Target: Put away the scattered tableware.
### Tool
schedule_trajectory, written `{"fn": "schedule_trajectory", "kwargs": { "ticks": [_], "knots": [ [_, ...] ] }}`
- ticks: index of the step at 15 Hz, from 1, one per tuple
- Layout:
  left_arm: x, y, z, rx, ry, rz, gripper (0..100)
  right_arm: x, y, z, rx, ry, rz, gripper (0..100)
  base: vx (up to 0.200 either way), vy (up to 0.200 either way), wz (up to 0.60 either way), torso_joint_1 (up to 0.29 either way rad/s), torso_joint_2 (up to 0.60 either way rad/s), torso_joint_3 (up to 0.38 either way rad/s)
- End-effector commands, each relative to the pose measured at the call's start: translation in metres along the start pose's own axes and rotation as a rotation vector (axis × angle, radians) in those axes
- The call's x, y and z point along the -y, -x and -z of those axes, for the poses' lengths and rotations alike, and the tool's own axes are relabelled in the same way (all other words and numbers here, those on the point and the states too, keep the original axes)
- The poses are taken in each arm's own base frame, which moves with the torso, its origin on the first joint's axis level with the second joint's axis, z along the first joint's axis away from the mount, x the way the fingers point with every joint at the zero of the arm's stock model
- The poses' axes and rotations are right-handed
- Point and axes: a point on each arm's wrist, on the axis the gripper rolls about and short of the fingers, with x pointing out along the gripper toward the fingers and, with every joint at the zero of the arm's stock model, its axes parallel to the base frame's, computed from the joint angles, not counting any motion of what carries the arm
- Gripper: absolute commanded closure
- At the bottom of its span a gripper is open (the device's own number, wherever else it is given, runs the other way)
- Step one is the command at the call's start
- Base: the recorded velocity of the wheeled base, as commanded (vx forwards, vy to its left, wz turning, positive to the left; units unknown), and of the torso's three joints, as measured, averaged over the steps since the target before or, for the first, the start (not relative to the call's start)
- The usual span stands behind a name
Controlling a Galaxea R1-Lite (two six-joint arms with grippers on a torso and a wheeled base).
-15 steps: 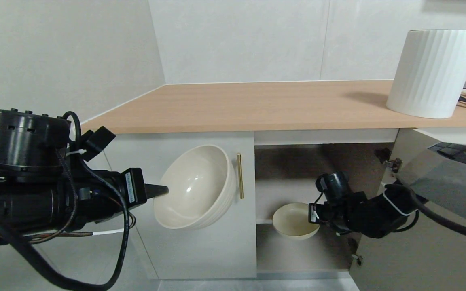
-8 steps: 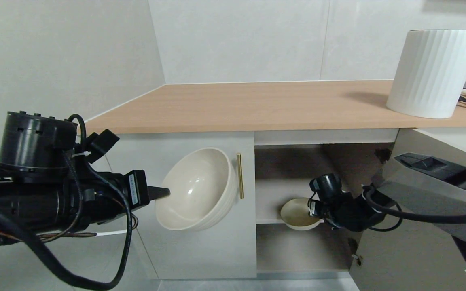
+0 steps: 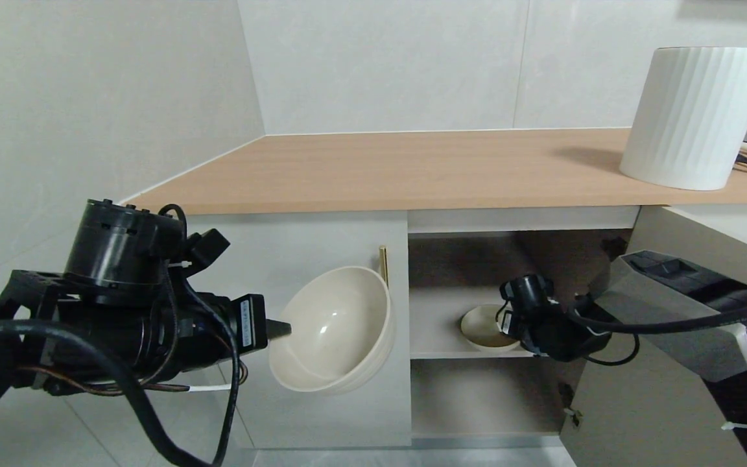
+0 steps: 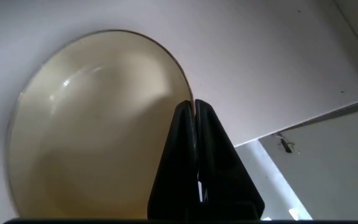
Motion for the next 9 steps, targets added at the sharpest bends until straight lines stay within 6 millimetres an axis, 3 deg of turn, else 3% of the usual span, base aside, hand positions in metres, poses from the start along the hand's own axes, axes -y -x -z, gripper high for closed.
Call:
{"fn": "schedule_trajectory", "kwargs": {
  "ticks": [1, 9],
  "knots": [
    [-0.0011, -0.0037, 0.0010, -0.012, 0.004, -0.007, 100, -0.0010, -0.0140, 0.0016, 0.024, -0.008, 0.032, 100, 0.000, 0.000, 0.00, 0.000, 0.00, 0.000],
    [-0.0011, -0.0037, 0.0010, -0.012, 0.002, -0.007, 100, -0.0034, -0.0210, -0.0044, 0.043, -0.014, 0.052, 100, 0.000, 0.000, 0.00, 0.000, 0.00, 0.000]
  ]
}}
